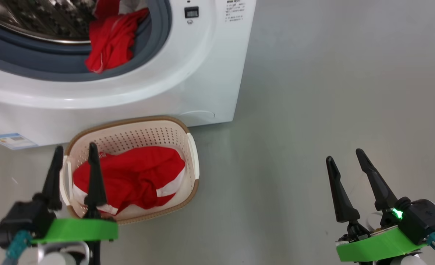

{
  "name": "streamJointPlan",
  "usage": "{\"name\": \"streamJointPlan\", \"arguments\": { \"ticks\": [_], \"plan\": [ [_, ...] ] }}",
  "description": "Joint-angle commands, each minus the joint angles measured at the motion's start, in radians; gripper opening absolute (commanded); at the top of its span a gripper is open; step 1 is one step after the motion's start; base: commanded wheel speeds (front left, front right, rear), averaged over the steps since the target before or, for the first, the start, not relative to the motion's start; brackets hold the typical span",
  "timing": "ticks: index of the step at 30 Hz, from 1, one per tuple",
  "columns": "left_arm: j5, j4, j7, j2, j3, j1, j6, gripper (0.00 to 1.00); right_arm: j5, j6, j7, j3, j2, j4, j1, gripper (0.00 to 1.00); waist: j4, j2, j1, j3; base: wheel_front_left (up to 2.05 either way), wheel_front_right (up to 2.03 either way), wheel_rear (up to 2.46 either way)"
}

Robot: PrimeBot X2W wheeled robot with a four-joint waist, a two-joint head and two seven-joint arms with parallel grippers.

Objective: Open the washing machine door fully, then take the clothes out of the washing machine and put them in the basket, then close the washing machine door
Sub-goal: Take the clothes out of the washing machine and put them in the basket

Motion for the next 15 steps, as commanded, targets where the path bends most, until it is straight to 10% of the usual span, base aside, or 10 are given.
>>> {"name": "streamJointPlan", "arguments": {
  "ticks": [1,15],
  "plan": [
    [0.001,-0.015,-0.006,0.023,0.035,-0.032,-0.008,1.0,-0.007,0.006,-0.006,0.027,-0.013,-0.027,-0.026,1.0,-0.004,0.0,0.0,0.03,0.0,0.0,0.0],
    [0.025,0.163,-0.006,0.091,0.049,-0.347,-0.022,1.0,0.017,0.006,-0.006,0.046,-0.013,-0.037,-0.082,1.0,-0.025,0.0,0.0,0.146,0.0,0.0,0.0]
  ]
}}
